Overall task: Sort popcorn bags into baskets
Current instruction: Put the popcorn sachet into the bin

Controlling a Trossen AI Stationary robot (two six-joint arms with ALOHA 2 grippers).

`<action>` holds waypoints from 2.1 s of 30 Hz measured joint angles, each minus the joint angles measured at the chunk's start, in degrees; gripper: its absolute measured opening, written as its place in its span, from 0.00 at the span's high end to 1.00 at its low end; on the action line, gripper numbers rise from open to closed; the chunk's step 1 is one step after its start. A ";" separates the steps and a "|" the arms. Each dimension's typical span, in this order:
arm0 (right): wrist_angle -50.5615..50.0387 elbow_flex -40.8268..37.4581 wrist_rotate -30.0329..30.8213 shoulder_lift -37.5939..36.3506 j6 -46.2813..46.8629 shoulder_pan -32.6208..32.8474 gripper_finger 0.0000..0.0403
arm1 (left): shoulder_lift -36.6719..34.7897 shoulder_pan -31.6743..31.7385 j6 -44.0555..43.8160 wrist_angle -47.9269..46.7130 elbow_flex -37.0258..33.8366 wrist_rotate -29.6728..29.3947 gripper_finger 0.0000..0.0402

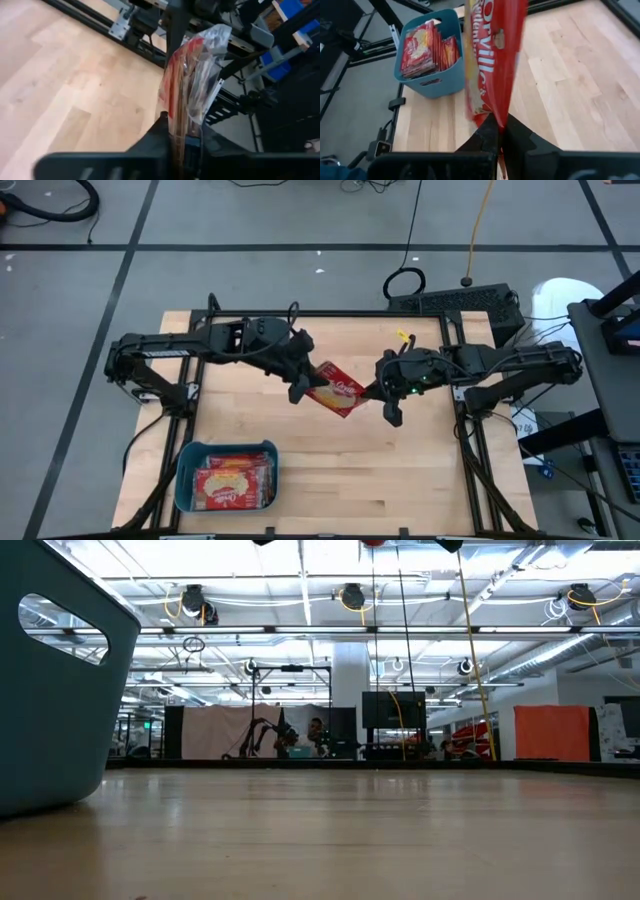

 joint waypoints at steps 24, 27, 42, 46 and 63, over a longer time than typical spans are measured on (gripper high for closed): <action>-0.58 -0.21 14.75 -10.94 27.74 0.22 0.53 | -3.21 -13.16 -13.16 13.20 0.00 -52.22 0.95; 7.59 -2.57 13.51 -10.82 26.43 0.93 0.52 | -2.32 -14.07 -9.84 20.78 0.00 -58.26 0.95; 78.74 -31.53 12.11 -10.45 34.87 -1.40 0.46 | 4.96 -14.44 1.27 49.15 0.00 -59.71 0.95; 85.58 -34.28 14.03 -10.30 33.52 -1.81 0.45 | 6.96 -14.42 0.60 52.48 0.00 -58.32 0.94; 92.27 -34.21 13.24 -10.10 27.69 -3.34 0.96 | 10.69 -13.37 2.22 57.75 -0.02 -55.32 0.87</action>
